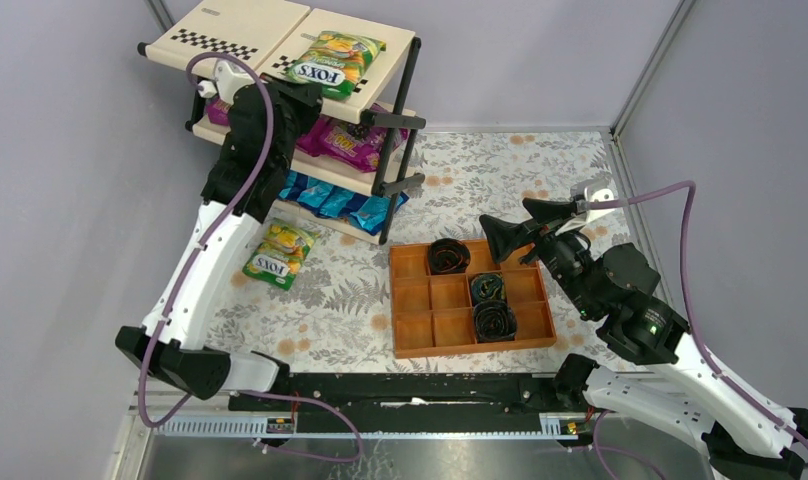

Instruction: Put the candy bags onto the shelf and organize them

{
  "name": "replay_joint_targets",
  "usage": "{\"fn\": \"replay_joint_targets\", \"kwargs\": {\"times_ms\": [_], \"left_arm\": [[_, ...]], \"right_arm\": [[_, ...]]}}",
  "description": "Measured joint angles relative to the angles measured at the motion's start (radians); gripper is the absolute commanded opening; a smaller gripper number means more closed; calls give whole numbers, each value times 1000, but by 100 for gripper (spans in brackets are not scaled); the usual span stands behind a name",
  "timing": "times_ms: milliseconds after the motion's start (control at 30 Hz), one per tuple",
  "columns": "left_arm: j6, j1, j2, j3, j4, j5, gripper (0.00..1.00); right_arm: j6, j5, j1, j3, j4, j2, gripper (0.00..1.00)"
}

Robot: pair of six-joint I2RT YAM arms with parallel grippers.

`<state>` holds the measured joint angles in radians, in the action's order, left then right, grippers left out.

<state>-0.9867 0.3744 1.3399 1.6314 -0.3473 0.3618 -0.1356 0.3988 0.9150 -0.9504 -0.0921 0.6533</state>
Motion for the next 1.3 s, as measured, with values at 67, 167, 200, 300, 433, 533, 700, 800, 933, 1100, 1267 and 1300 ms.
{"fn": "replay_joint_targets", "kwargs": {"times_ms": [67,167,200,300,433,533,700,800,933,1100,1267,1300], "left_arm": [[0,0,16,16,5,-10,15],[6,0,37,40,4,-21,30],[11,0,39,43,4,-23,33],[43,0,27,36,14,-23,60],[164,0,-104,-89,85,-35,84],[281,0,-258,-194,88,-35,91],[446,0,-532,-370,97,-37,95],[486,-1,-643,-505,71,-41,97],[466,-1,-617,-707,-50,-45,99],[360,-1,-533,-918,-185,-34,99],[212,-37,-620,-1021,-196,48,99],[187,-56,-635,-1027,-194,64,99]], "right_arm": [[0,0,0,0,0,0,100],[0,0,0,0,0,1,100],[0,0,0,0,0,2,100],[0,0,0,0,0,2,100],[0,0,0,4,0,2,100],[0,0,0,11,0,4,100],[2,0,0,23,10,19,100],[2,-1,0,33,22,35,100],[1,-6,0,40,30,57,100],[-1,-27,0,46,31,76,100],[-14,-47,0,47,30,74,100],[-19,-51,0,47,30,71,100]]}}
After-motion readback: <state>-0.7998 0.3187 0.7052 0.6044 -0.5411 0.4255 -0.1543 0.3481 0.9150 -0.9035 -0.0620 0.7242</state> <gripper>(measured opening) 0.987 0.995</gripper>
